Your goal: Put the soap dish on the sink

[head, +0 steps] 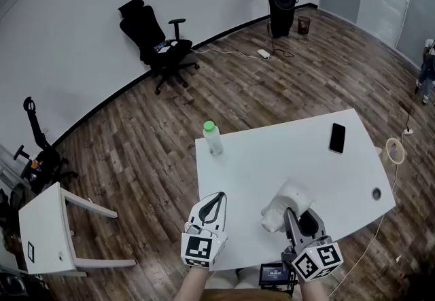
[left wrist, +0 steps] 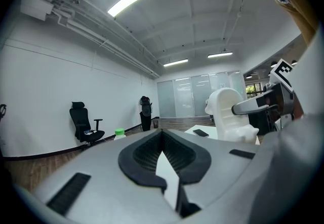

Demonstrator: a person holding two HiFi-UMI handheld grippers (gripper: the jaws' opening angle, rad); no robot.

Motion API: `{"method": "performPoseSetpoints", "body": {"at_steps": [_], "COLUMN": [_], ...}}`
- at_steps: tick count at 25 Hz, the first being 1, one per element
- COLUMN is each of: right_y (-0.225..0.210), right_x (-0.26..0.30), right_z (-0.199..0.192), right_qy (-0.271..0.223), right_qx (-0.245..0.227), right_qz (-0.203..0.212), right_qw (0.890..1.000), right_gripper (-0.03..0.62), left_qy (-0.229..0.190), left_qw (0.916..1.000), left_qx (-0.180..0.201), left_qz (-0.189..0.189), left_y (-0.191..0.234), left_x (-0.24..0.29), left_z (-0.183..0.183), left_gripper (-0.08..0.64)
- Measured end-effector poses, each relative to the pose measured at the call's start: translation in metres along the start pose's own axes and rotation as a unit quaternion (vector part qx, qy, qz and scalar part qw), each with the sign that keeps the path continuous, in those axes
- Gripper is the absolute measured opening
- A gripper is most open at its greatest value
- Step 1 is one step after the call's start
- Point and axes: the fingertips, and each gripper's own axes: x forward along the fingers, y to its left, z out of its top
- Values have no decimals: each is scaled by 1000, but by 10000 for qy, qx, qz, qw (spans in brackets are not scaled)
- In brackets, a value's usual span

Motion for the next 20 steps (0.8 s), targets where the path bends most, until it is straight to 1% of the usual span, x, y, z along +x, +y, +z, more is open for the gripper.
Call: {"method": "performPoseSetpoints", "body": {"at_steps": [4,9,14,17,20], "right_y": [-5,-13,-16,-16,-15], "right_x": [13,26,41,50,56], "right_z": [-7,-27,-38,-50,-58], "right_qy": [71,293,375,472,555], "right_qx": [84,427,558,534,581], "right_qz": [-61,-318,-422,-428,-447], "right_qw": [9999,9981,9968,9965,9958], "right_gripper": [149,150,149,149,150], "left_qy": [48,161,245,339,377], "left_qw": [9999,9994,9987,9981,9977], "left_qx": [24,-88,-166,-246,-332], "left_qz": [-112,-291,-414,-453,-464], "left_y": [4,11,21,28,34], "left_x": [14,28,41,42,39], "left_z": [-5,-16,-29,-44,-51], "left_gripper": [8,8,8,8,8]}}
